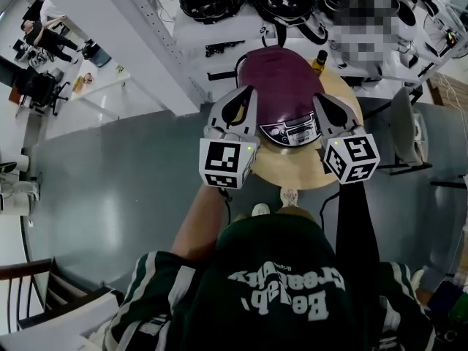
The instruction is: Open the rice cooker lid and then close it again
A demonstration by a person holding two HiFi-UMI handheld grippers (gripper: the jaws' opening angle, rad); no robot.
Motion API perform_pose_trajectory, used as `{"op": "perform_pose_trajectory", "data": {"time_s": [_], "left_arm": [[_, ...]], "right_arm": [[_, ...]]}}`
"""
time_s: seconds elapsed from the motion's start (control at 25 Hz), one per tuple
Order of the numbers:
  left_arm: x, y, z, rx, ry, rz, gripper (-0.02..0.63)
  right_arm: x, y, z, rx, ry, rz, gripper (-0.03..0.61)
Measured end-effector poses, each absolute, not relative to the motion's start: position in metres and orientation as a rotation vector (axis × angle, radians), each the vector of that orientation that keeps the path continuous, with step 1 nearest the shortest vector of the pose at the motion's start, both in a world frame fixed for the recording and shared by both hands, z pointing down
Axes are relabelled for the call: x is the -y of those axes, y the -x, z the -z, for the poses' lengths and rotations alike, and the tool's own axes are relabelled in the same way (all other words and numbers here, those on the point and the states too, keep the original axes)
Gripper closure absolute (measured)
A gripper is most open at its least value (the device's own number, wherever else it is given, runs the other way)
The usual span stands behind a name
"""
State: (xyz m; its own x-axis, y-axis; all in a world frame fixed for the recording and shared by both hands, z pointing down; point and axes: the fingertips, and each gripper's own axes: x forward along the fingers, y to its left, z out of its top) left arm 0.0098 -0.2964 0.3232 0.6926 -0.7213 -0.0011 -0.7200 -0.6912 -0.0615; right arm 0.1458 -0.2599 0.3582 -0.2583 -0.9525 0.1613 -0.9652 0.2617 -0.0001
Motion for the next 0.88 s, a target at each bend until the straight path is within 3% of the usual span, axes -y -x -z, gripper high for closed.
{"op": "perform_pose_trajectory", "data": {"time_s": [0.88], "left_arm": [[0.272,0.011,-0.326,-1.203,2.844,0.032,0.614]], "right_arm": [[0.229,-0.144,-0.355,2.266,-1.926,-0.030,0.575]]}}
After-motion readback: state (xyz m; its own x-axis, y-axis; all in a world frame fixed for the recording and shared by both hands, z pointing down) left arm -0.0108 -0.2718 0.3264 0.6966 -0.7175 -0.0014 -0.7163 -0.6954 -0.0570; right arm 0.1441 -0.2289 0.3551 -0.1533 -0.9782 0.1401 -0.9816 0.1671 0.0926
